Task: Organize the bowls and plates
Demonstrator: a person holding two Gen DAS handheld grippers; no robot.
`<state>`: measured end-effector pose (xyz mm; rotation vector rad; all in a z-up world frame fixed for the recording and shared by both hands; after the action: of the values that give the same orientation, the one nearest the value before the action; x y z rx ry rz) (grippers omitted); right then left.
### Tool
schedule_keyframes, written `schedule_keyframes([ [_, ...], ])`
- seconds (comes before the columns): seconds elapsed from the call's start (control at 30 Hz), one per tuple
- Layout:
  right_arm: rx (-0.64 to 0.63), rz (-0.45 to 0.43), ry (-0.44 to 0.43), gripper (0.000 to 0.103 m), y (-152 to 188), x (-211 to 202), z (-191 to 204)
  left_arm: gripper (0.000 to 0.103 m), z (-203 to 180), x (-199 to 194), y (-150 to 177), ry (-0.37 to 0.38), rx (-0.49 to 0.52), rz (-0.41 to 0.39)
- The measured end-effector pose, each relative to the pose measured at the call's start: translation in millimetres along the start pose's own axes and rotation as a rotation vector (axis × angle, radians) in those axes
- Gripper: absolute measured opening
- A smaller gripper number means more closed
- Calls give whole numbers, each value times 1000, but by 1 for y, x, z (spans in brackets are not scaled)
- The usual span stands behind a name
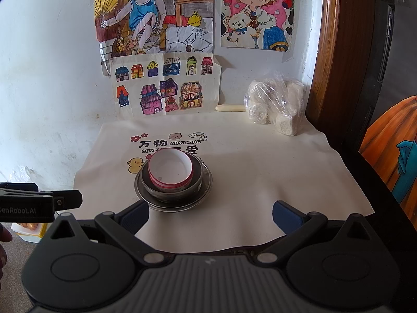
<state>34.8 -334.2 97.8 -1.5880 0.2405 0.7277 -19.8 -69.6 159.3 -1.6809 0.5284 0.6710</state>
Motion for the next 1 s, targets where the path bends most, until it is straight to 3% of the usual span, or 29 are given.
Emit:
schedule_keyframes([
  [0.57,-17,7,-3,103,0,4,-1,102,-5,5,-1,-3,16,12],
  [0.7,-15,16,-3,103,-1,7,-1,101,-1,9,-4,-32,18,37],
  [1.0,-20,42,-12,103,-2,14,1,97,1,17,-4,-19,7,73],
])
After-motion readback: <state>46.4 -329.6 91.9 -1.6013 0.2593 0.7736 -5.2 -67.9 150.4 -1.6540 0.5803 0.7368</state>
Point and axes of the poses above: each gripper's, at about its wrist camera, not at the fingertips, and x roughly the way its jaws point, z to its left, y to its underside, the point moved 2 cm from there along x, roughly the way its jaws point, and after that the axes turned 1 degree about -x, right-handed, at the moved point
